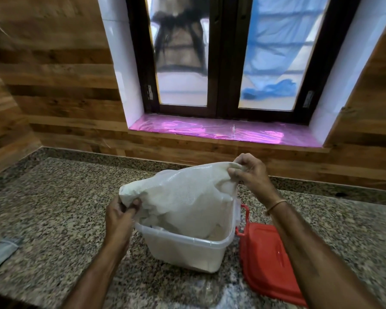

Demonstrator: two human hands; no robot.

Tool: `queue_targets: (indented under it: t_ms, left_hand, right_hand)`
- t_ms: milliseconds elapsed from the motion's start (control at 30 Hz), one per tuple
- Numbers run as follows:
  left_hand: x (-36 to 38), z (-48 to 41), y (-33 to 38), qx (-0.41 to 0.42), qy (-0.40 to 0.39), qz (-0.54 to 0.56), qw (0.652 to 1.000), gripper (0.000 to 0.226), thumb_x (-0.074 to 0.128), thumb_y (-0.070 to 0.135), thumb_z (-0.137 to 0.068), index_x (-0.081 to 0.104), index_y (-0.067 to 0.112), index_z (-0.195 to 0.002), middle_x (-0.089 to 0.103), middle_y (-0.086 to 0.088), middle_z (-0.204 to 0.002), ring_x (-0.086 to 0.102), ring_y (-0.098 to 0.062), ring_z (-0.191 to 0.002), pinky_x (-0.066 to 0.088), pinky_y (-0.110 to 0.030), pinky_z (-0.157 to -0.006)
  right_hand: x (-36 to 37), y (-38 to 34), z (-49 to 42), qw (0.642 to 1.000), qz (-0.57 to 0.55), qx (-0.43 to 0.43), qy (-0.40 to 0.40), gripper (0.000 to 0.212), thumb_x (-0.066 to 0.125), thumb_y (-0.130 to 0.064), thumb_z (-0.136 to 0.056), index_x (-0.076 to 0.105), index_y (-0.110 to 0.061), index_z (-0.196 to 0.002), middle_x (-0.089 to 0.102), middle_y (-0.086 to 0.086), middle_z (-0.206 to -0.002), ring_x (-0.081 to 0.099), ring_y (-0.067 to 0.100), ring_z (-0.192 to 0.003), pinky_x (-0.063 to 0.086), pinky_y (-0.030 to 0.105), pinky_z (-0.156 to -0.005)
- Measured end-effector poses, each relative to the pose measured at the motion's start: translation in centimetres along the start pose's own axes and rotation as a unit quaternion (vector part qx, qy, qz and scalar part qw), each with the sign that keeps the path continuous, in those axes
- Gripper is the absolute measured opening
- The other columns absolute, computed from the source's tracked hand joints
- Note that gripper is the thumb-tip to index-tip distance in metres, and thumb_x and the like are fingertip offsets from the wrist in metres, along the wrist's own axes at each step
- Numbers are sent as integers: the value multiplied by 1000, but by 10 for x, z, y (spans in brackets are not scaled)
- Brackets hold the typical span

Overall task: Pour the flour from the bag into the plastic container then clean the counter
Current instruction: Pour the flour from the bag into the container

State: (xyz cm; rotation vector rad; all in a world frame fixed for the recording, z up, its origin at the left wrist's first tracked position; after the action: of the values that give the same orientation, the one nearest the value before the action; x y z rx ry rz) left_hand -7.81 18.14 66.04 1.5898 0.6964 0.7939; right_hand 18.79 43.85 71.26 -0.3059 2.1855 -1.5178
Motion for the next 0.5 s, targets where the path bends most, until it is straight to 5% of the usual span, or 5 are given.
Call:
queue_targets:
  t_ms: [133,267,400,500]
  left_hand:
    - [-1,-3,10,30,-8,-38,999,36,63,-8,-95,65,9,-127,74,0,-106,75,-2,-86,57,-15,-62]
    - [-1,-5,16,41,-23,-65,997,44,57,-14,-93,65,13,-128,75,-3,-110,74,-12,-95,59,-18,-64]
    - [-4,-5,16,42,-43,-74,995,42,61,-9,-94,65,14,-129,75,-5,-114,73,-16,-100,61,-23,-68]
    - [-3,-6,19,46,-49,-71,995,41,63,-7,-94,67,16,-128,76,-4,-113,74,-17,-101,61,-25,-70]
  right_hand:
    - [-12,-9,-5,979,188,-56,53,24,86,-41,-72,67,-27,-72,66,-8,-88,62,24,-96,60,47,-72]
    - [-10,-11,2,966,234,-61,90,26,88,-28,-77,63,-25,-72,64,-4,-85,56,23,-92,53,55,-78]
    - [-6,-20,2,972,225,-60,-7,13,82,-20,-85,71,-26,-87,68,-5,-96,66,19,-95,60,55,-83]
    - [6,-34,3,971,225,-57,-59,16,81,-31,-87,76,-24,-101,71,-4,-102,70,19,-100,61,52,-88]
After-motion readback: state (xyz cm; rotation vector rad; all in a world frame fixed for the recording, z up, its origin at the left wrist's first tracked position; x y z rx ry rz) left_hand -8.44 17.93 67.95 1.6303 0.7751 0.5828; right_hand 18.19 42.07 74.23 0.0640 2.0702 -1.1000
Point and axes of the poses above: each hand's wrist, its own z-axis away from the middle knuckle, its own x-axis out of the palm, y = z × x, the point moved 2 cm from there along -z, towards the middle knuckle
